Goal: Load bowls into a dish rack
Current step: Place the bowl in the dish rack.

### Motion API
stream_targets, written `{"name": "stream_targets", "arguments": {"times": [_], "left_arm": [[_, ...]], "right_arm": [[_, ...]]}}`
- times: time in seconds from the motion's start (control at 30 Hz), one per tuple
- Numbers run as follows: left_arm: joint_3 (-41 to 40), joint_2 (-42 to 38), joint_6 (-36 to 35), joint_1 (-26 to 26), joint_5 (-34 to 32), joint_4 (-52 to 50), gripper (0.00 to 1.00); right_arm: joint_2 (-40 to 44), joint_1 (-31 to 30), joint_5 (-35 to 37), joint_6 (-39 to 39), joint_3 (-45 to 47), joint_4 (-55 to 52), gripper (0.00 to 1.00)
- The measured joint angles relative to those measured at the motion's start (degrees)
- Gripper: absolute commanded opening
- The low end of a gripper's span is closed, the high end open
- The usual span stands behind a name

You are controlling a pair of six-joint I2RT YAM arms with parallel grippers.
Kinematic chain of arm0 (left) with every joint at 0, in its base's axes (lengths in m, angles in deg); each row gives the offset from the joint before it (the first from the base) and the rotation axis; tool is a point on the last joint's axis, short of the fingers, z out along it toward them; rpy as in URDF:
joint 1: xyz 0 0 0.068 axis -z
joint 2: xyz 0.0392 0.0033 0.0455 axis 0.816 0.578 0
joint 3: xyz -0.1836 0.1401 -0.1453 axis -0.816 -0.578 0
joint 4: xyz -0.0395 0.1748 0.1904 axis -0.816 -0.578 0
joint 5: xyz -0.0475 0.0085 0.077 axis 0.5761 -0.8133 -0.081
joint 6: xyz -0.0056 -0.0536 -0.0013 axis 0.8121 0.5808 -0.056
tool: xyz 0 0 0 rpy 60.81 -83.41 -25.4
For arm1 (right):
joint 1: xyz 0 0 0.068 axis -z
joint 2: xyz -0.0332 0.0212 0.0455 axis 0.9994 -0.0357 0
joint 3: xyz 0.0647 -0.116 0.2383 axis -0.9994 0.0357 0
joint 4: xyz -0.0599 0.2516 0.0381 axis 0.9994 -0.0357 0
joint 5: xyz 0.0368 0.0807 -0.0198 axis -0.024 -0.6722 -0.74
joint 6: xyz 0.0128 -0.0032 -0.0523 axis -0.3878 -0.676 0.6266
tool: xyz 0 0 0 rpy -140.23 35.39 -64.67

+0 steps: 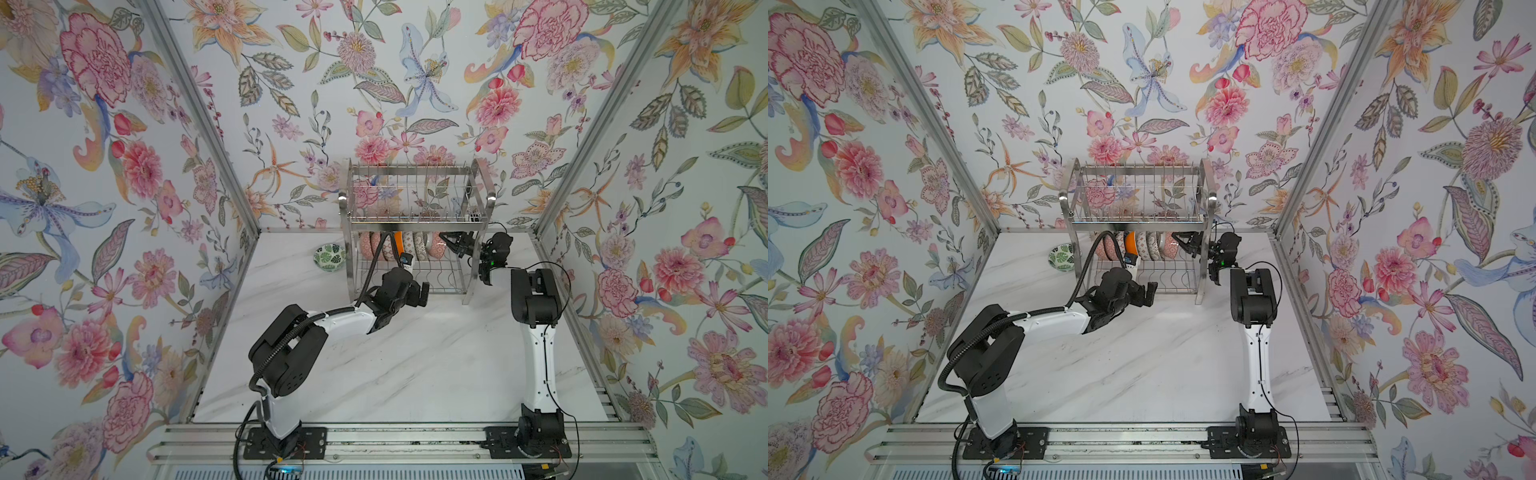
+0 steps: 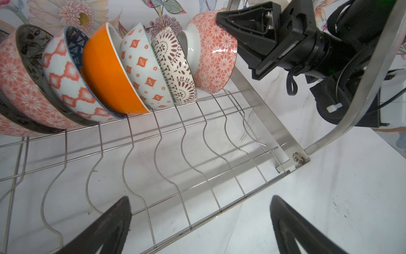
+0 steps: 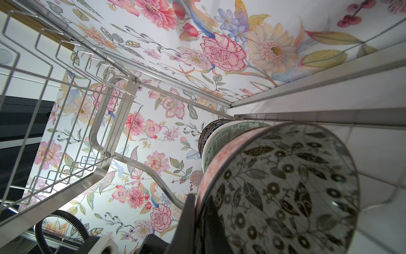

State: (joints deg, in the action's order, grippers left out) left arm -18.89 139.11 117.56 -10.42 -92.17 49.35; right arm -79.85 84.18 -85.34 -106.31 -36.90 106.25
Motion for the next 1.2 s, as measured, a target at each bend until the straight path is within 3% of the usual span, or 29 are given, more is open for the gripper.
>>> {"name": "stream_targets", "arguments": {"times": [0.47,0.97,1.2], "left_arm": [[0.0,-0.1,0.0,0.1,0.0,-0.9,0.99],[-0.1,-1.4,0.0,0.2,0.0,-1.0,0.99],[-0.1,-2.0,0.0,0.3,0.0,-1.0,0.99]], "right_arm": [[0.0,-0.7,0.0,-2.6,-0.1,-0.9,0.0],[0.5,-0.9,1.6,5.6,-1.7,-12.8,0.0],[1.6,-1.5,1.5,11.0,-2.7,-19.7,0.07]]}}
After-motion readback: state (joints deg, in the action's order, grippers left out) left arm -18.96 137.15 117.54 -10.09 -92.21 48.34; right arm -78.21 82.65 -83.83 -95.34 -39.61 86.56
